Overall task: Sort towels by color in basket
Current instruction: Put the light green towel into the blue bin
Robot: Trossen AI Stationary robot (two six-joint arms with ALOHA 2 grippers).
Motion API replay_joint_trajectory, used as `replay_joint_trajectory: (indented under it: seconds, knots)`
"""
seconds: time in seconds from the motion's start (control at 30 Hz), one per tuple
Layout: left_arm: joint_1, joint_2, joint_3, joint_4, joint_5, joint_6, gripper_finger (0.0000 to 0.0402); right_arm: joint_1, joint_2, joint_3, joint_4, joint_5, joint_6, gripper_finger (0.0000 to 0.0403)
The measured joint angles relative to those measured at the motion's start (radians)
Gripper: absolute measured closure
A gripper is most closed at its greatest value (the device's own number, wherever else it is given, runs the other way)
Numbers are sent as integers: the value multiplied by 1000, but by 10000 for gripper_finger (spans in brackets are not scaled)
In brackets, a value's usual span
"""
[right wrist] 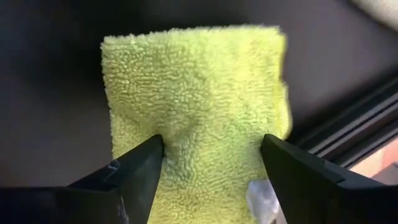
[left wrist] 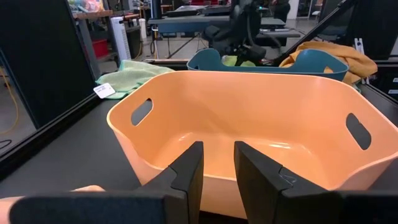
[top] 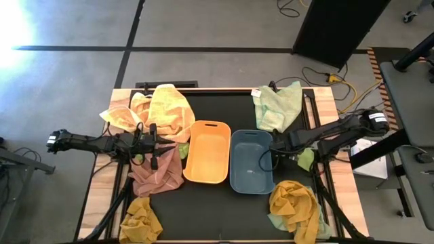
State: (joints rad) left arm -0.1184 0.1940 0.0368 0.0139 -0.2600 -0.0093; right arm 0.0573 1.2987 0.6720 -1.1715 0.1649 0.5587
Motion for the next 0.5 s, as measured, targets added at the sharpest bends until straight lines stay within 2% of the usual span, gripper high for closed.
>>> replay_joint_trajectory:
  seconds: [0.1,0.27,0.4,0.5]
  knots:
    - [0,0,0,0,0,0,326,-18,42,-5,9,-60,-20,145]
    - [0,1,0,0,0,0,326,-19,79,-23,79,-99,-21,170]
    - [0,1,0,0,0,0,326,-18,83,-37,135,-131,-29,214]
    - [0,1,0,0,0,0,326,-18,70,-38,144,-131,-29,266]
